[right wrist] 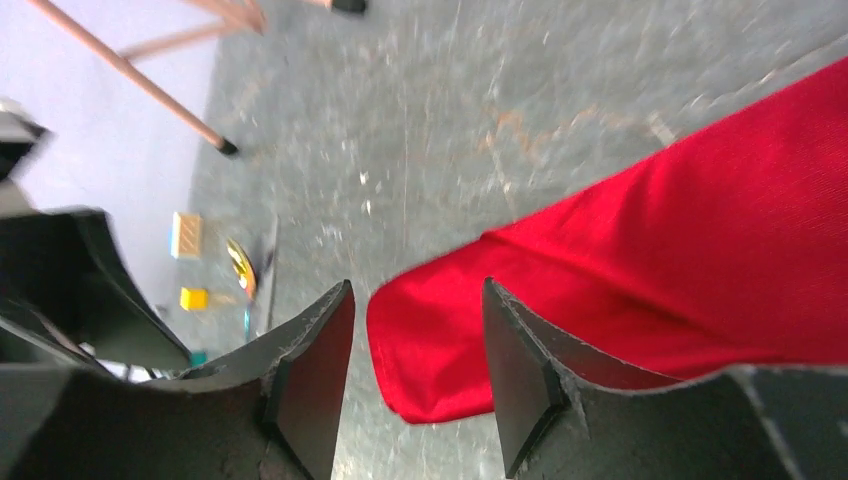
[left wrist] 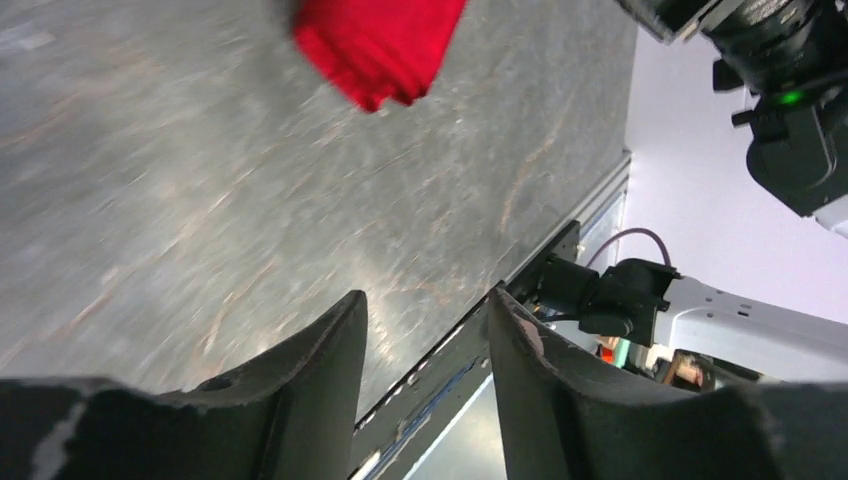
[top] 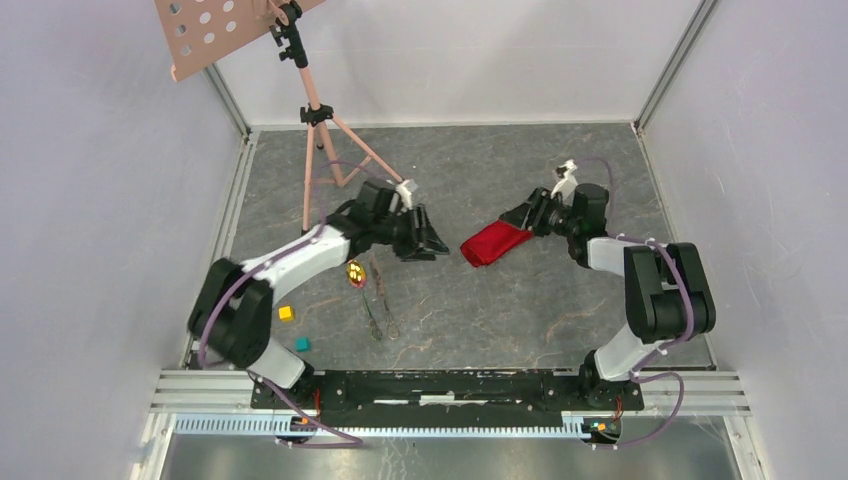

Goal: Fold the napkin into a case and place the utensils inside
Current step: Smooth out the smaller rectangle-folded napkin at the center of the board, then pick up the spoon from the center of the board, then pass from the left arm to the right, then pass from the right arm to the left

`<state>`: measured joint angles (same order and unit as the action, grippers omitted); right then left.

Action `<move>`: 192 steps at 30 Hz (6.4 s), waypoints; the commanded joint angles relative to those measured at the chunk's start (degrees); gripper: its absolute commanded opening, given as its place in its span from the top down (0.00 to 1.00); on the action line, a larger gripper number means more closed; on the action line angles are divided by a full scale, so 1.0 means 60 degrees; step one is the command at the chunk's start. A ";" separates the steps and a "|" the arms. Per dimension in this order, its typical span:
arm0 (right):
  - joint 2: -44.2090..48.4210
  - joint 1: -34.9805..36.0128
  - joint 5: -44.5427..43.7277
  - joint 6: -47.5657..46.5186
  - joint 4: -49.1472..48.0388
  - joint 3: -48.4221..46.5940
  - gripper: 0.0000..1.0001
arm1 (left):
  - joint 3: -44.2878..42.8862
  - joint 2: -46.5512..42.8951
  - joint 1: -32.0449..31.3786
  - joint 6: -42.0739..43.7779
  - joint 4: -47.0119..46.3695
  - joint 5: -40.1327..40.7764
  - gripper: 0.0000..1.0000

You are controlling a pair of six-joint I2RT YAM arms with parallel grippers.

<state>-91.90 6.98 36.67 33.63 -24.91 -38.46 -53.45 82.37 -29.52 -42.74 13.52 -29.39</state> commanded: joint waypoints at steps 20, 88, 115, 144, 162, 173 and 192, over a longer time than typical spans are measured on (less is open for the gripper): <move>-0.3816 -0.3197 0.2661 0.3613 -0.6613 -0.0066 0.58 | -0.5072 0.7000 -0.1232 -0.0857 -0.1078 -0.0265 0.81; 0.1939 0.5868 -0.3153 -0.3537 0.2877 0.0028 0.34 | -0.0263 0.1730 0.2019 0.1912 0.3377 0.5709 0.19; 0.0908 0.6792 -0.1288 -0.1418 0.0102 0.0269 0.33 | -0.0966 0.0299 0.2012 0.0514 0.5288 0.5059 0.77; 0.0250 0.6029 0.1462 -0.1226 0.0199 0.0264 0.99 | 0.0086 -0.2704 0.2023 0.2211 0.1973 0.0252 0.10; 0.3330 0.5428 0.3232 -0.5332 0.6457 -0.0303 1.00 | 0.0691 -0.5551 0.0206 0.6275 0.2981 -0.2763 0.22; 0.3488 0.5514 0.3352 -0.5284 0.6176 -0.0155 1.00 | 0.0242 -0.4865 -0.0050 0.6601 0.3621 -0.1894 0.51; 0.3859 0.2821 0.1562 -0.3923 0.5521 0.0266 0.30 | -0.0215 -0.4018 -0.0134 0.3954 0.2725 0.1972 0.98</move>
<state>-70.98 35.00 51.53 4.93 13.87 -38.26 -52.12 56.27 -30.57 -6.28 36.25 -28.38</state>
